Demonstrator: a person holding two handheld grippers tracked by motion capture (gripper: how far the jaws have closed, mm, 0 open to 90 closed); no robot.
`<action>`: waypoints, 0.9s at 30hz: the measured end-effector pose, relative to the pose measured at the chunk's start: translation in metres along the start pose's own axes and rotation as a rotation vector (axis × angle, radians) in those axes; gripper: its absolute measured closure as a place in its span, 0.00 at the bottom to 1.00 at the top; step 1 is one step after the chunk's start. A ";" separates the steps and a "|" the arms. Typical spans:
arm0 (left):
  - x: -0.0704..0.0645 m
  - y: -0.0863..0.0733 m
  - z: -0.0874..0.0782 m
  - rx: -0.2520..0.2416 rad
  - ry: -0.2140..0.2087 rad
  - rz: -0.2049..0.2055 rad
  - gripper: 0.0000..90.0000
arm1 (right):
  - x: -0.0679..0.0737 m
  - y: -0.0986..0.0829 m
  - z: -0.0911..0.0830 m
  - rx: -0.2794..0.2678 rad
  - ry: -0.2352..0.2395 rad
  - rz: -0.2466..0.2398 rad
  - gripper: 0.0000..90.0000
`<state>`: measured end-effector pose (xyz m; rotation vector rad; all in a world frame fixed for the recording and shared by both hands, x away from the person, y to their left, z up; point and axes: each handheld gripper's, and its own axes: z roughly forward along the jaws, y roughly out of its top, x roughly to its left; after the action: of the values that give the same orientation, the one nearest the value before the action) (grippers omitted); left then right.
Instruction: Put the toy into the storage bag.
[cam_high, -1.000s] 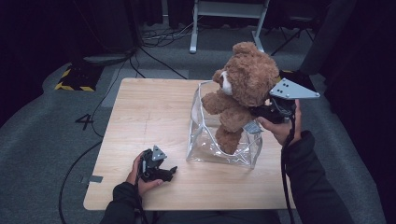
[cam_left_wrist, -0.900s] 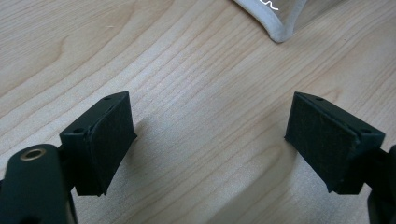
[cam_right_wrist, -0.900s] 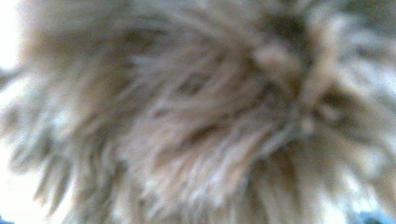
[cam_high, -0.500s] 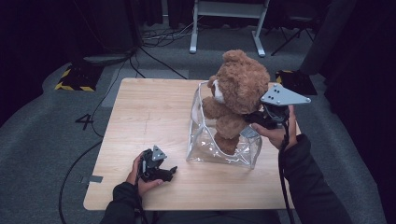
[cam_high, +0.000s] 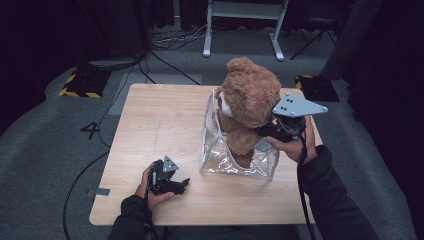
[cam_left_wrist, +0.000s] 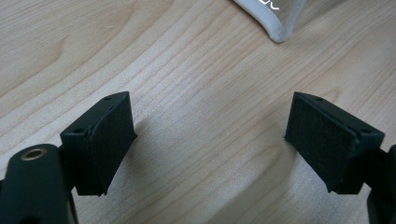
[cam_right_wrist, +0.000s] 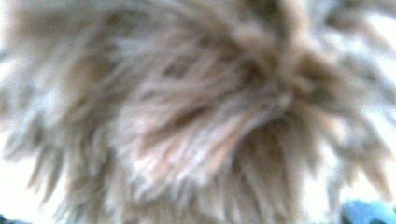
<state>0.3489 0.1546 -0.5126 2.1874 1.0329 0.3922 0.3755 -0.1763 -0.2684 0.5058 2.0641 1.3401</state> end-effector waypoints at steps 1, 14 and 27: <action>0.000 0.000 0.000 0.000 0.000 0.000 0.17 | 0.001 0.000 0.002 0.003 0.007 0.003 0.53; 0.000 0.000 0.000 0.000 0.000 0.001 0.18 | -0.005 -0.018 0.015 0.042 0.027 0.043 0.52; 0.000 0.000 0.000 -0.001 -0.001 0.000 0.18 | 0.004 -0.021 0.026 0.082 0.064 0.045 0.52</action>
<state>0.3488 0.1545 -0.5127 2.1867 1.0312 0.3912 0.3908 -0.1651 -0.2959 0.5548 2.1795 1.3172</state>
